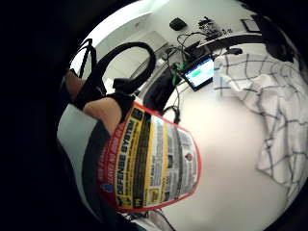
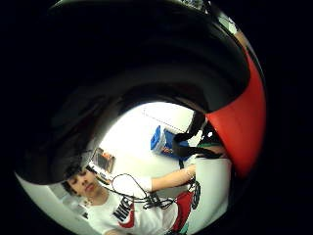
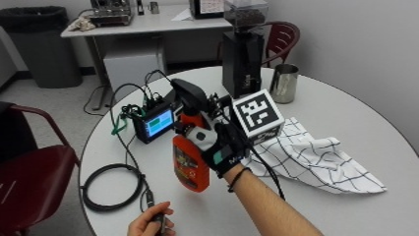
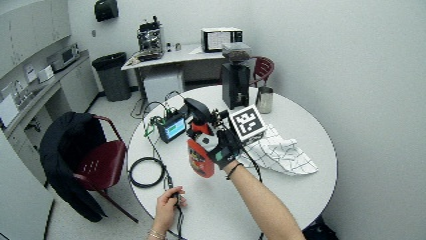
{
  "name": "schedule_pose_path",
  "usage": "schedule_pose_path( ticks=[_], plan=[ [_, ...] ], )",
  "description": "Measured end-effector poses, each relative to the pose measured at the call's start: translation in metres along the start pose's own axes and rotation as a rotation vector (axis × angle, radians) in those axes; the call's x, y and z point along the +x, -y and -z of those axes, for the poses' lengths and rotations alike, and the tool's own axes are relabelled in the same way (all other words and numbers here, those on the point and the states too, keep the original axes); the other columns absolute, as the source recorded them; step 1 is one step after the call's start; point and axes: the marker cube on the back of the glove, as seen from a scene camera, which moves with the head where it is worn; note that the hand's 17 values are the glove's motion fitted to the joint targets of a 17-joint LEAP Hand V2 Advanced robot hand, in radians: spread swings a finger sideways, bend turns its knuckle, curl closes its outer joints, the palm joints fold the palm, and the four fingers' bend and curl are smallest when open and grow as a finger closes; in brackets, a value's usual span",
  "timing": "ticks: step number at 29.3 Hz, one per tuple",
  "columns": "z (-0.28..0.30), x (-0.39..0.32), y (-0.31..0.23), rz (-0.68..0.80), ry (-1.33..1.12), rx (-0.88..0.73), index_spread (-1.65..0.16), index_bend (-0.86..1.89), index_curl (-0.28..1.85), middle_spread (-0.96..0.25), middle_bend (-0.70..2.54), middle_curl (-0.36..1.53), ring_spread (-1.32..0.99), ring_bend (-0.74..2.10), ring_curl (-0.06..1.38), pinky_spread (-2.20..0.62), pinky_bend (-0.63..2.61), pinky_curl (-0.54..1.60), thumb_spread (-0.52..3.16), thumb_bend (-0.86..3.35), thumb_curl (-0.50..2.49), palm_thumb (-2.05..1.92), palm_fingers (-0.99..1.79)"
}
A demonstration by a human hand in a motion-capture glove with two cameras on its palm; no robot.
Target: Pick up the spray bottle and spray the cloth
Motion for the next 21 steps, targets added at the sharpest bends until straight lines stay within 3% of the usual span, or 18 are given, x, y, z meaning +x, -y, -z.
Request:
schedule_pose_path(
  ticks=[7,15,21],
  plan=[
    [-0.030,0.031,-0.020,-0.056,0.017,0.010,-0.19,0.11,0.31,-0.11,0.45,0.50,-0.11,0.53,0.40,0.21,0.17,0.34,0.77,-0.02,0.68,0.94,1.08],
    [-0.025,0.037,-0.020,-0.062,0.044,-0.039,-0.21,0.11,0.31,-0.11,0.45,0.50,-0.11,0.52,0.40,0.21,0.16,0.33,0.86,-0.04,0.65,0.90,1.06],
    [0.004,0.039,-0.060,-0.102,0.093,-0.090,-0.28,0.03,0.27,-0.10,0.40,0.48,-0.09,0.45,0.41,0.23,0.25,0.36,0.99,-0.04,0.57,0.79,0.73]
  ],
)
